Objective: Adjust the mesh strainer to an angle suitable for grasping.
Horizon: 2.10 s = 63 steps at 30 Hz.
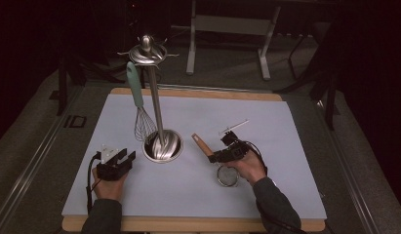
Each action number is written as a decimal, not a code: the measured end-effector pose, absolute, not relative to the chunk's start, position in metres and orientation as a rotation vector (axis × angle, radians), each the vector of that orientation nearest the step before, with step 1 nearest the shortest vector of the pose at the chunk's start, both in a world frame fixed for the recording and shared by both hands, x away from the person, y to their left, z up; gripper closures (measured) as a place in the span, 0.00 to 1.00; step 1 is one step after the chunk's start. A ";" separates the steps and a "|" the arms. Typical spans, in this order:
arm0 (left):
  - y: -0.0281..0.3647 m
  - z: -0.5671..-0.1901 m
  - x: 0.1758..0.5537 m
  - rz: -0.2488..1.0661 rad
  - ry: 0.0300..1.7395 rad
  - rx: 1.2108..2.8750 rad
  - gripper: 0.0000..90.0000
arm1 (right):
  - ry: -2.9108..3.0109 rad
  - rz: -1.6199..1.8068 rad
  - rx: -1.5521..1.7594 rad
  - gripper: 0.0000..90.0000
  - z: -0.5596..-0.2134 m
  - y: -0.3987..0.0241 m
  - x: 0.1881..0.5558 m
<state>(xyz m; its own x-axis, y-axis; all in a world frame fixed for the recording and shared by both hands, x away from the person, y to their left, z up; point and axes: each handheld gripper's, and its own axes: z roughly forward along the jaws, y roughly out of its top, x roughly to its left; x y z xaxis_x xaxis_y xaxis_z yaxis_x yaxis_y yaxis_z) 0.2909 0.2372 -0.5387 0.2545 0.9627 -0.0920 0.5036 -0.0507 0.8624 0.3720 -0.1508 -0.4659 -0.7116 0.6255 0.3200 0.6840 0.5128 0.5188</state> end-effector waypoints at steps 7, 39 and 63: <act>0.237 -0.539 0.291 0.685 1.371 1.685 0.68 | -2.638 -1.027 -1.145 0.79 -0.462 -0.152 0.372; 0.236 -0.539 0.291 0.691 1.365 1.694 0.68 | -2.622 -1.191 -1.063 0.79 -0.431 -0.149 0.365; 0.236 -0.539 0.291 0.692 1.367 1.694 0.68 | -2.625 -1.282 -1.004 0.79 -0.411 -0.144 0.362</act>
<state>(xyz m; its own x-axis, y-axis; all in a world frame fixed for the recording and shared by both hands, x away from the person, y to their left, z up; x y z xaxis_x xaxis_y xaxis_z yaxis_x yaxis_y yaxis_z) 0.2908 0.2364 -0.5388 0.2561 0.9633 -0.0807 0.5052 -0.0622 0.8608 0.3625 -0.1443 -0.4109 -0.7874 0.5306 0.3139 0.5737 0.4444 0.6880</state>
